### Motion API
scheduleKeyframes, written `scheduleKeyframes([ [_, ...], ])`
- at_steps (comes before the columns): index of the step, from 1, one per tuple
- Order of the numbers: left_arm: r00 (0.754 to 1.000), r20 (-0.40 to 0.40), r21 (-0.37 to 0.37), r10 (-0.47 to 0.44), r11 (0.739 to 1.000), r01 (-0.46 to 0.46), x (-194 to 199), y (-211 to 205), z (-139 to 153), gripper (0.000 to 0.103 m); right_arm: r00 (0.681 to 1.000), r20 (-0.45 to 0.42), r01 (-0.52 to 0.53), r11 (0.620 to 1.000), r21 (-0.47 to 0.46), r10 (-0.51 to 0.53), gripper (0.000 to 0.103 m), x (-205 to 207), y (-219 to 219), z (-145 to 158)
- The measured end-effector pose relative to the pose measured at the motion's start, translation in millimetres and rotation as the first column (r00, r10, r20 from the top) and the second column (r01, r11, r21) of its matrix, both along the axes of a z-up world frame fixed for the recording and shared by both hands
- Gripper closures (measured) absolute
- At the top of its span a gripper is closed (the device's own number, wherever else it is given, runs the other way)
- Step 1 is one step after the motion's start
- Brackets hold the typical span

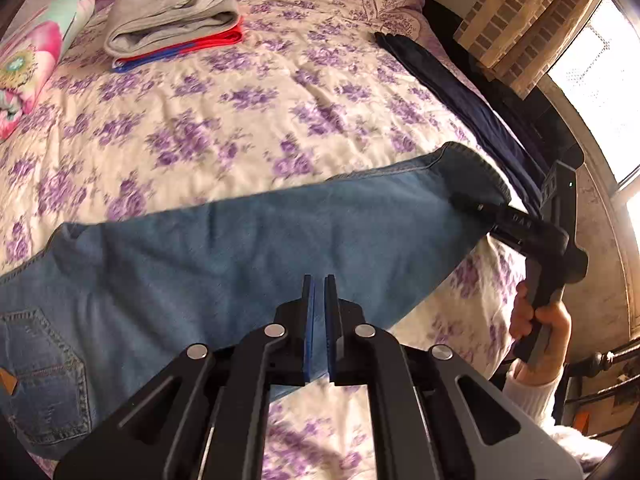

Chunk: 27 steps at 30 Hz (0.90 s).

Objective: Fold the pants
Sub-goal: 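Fold the leg hems with the right gripper toward the waistband held by the left gripper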

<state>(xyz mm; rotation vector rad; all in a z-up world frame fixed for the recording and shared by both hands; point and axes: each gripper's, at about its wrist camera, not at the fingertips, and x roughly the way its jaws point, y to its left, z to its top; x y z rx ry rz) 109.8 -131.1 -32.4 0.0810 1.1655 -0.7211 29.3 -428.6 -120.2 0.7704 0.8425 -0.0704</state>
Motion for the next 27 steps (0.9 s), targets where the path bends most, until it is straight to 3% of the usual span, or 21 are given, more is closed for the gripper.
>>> scheduleKeyframes([
  [5, 0.997, -0.058, 0.022, -0.049, 0.999, 0.050, 13, -80, -23, 0.099, 1.000, -0.009, -0.003, 0.999, 0.040, 0.003, 0.079, -3, -5, -4],
  [10, 0.994, -0.109, 0.064, -0.021, 0.998, 0.028, 18, -100, -55, 0.099, 1.000, -0.021, -0.013, 1.000, 0.026, 0.014, 0.079, -4, -5, -2],
  [16, 0.995, -0.099, 0.069, -0.002, 0.998, 0.009, 19, -101, -66, 0.099, 0.999, -0.045, -0.015, 1.000, -0.023, 0.014, 0.079, 1, 1, 3],
  [21, 0.996, -0.090, 0.040, -0.012, 0.999, 0.016, 12, -92, -63, 0.100, 0.998, -0.059, -0.019, 0.995, -0.099, 0.013, 0.079, 8, 13, 27],
  [24, 0.994, -0.103, -0.028, -0.033, 0.999, 0.030, -2, -64, -52, 0.100, 0.999, -0.035, -0.042, 0.982, -0.186, 0.036, 0.079, 12, 31, 56],
  [27, 0.997, -0.076, -0.105, 0.004, 0.994, -0.012, -12, -6, -32, 0.099, 0.995, 0.010, -0.092, 0.952, -0.291, 0.099, 0.079, 16, 65, 90],
])
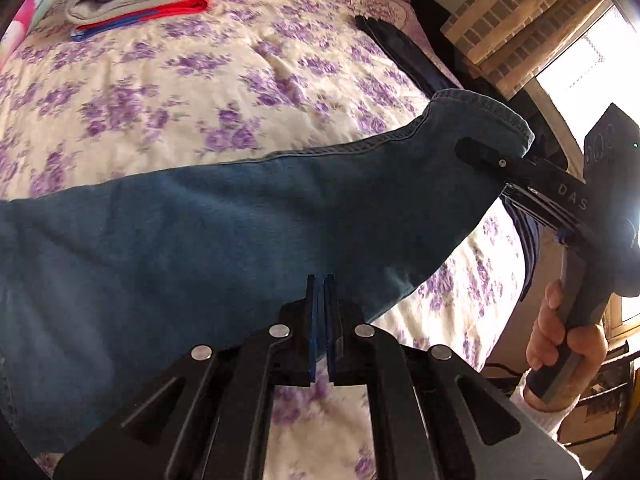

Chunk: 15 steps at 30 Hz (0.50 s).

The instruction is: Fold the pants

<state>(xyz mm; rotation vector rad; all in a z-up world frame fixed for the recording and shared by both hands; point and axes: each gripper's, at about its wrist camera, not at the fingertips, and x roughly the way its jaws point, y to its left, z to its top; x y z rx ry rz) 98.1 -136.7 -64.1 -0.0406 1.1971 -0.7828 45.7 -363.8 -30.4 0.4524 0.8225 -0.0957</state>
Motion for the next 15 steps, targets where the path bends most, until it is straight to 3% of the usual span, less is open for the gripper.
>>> scheduleKeyframes([
  [2, 0.993, 0.078, 0.006, 0.090, 0.996, -0.091, 1, 50, 13, 0.099, 0.998, 0.036, -0.048, 0.995, -0.090, 0.052, 0.079, 3, 31, 21],
  [4, 0.968, 0.129, 0.069, 0.214, 0.972, -0.224, 8, 103, 12, 0.098, 0.991, 0.062, -0.102, 0.979, -0.178, 0.115, 0.079, 7, 68, 35],
  [7, 0.931, 0.095, 0.070, 0.352, 0.931, -0.359, 18, 181, 1, 0.098, 0.971, 0.058, -0.207, 0.936, -0.284, 0.233, 0.079, 16, 128, 40],
  [11, 0.876, 0.074, 0.060, 0.476, 0.875, -0.481, 21, 256, -10, 0.098, 0.913, -0.029, -0.388, 0.844, -0.370, 0.407, 0.082, 35, 203, 28],
  [15, 0.878, 0.012, -0.022, 0.479, 0.877, -0.479, 22, 283, -19, 0.098, 0.845, -0.132, -0.521, 0.743, -0.420, 0.518, 0.082, 44, 265, 7],
])
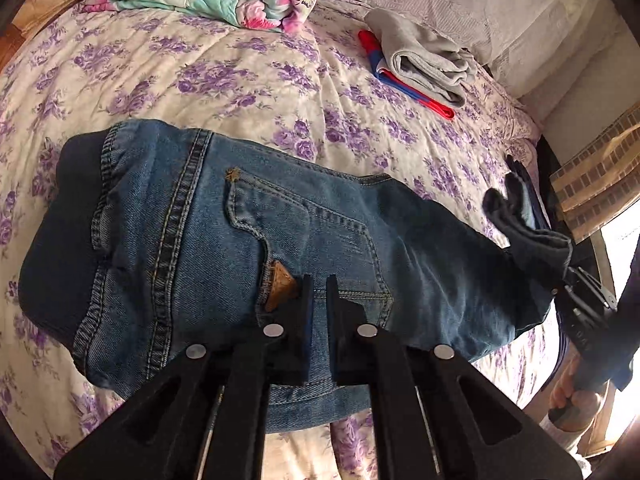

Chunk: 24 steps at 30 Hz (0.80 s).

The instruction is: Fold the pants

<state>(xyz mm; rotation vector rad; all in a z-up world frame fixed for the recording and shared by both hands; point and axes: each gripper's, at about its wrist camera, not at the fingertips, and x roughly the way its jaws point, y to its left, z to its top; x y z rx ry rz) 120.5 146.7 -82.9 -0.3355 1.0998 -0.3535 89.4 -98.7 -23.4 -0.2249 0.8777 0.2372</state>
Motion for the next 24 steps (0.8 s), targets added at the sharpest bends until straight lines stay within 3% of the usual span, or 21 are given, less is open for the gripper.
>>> scheduleKeyframes([
  [5, 1.000, 0.022, 0.021, -0.007, 1.000, 0.006, -1, -6, -5, 0.098, 0.989, -0.102, -0.120, 0.986, -0.119, 0.108, 0.081, -5, 54, -45],
  [8, 1.000, 0.018, 0.004, -0.014, 1.000, 0.014, 0, -4, -8, 0.098, 0.981, -0.150, -0.140, 0.982, -0.130, 0.120, 0.059, -6, 60, -65],
  [10, 1.000, 0.013, -0.004, -0.016, 1.000, 0.016, 0, -3, -9, 0.098, 0.977, -0.159, -0.166, 0.978, -0.128, 0.145, 0.043, -11, 65, -62],
  [13, 1.000, 0.009, -0.002, -0.016, 1.000, 0.016, 1, -4, -9, 0.098, 0.957, -0.222, -0.204, 0.977, -0.064, 0.186, 0.035, -18, 68, -48],
  [16, 1.000, 0.009, 0.003, -0.017, 1.000, 0.016, 1, -4, -9, 0.098, 0.932, -0.253, -0.237, 0.965, 0.116, 0.259, 0.034, -22, 57, -16],
  [18, 1.000, 0.008, 0.000, -0.016, 1.000, 0.016, 1, -4, -9, 0.098, 0.953, -0.183, -0.224, 0.969, 0.105, 0.240, 0.034, -21, 49, 7],
  [20, 1.000, 0.007, 0.001, -0.017, 1.000, 0.017, 1, -4, -9, 0.098, 0.974, -0.105, -0.199, 0.979, 0.051, 0.203, 0.041, -11, 40, 20],
  [22, 1.000, 0.007, 0.006, -0.018, 1.000, 0.018, 1, -5, -10, 0.098, 0.987, -0.085, -0.137, 0.990, 0.018, 0.138, 0.087, 12, 30, 20],
  [24, 1.000, 0.006, 0.011, -0.018, 1.000, 0.018, 1, -5, -10, 0.098, 0.990, -0.104, -0.091, 0.995, 0.028, 0.094, 0.089, 40, 22, 10],
])
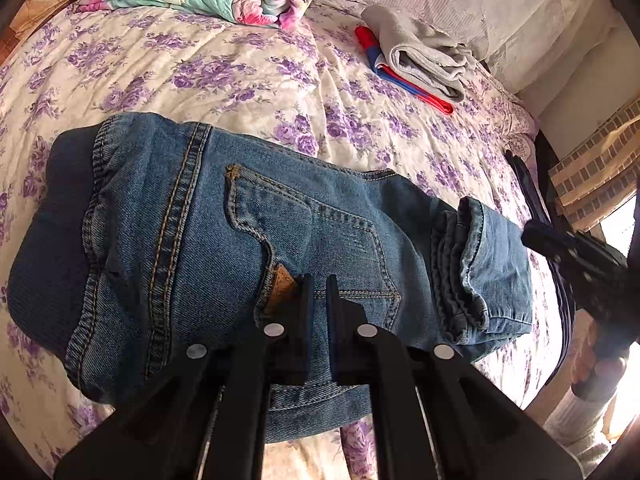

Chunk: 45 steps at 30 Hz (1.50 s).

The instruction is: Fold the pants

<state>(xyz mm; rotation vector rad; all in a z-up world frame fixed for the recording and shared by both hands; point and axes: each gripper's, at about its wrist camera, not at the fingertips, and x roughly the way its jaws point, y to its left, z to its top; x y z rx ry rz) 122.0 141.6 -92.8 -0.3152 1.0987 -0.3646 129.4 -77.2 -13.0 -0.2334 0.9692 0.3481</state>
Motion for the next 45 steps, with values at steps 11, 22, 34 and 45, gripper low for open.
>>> scheduleKeyframes([
  [11, 1.000, -0.005, 0.024, -0.014, 1.000, 0.015, 2, -2, 0, 0.098, 0.988, -0.139, 0.072, 0.997, 0.011, -0.070, 0.089, 34, -8, -61],
  [22, 1.000, 0.000, 0.039, -0.014, 0.999, 0.014, 1, -4, 1, 0.098, 0.981, -0.192, 0.014, 0.996, 0.093, 0.004, 0.083, -24, -13, -57],
  [34, 0.978, 0.151, -0.005, 0.140, 0.990, -0.141, -68, 47, 74, 0.037, 0.999, 0.018, 0.042, 0.958, 0.285, -0.049, 0.070, -68, -39, -15],
  [45, 0.929, -0.136, -0.256, 0.345, 0.893, -0.369, -76, 93, -3, 0.020, 0.997, 0.024, 0.056, 0.923, 0.381, -0.071, 0.065, -125, -74, -14],
])
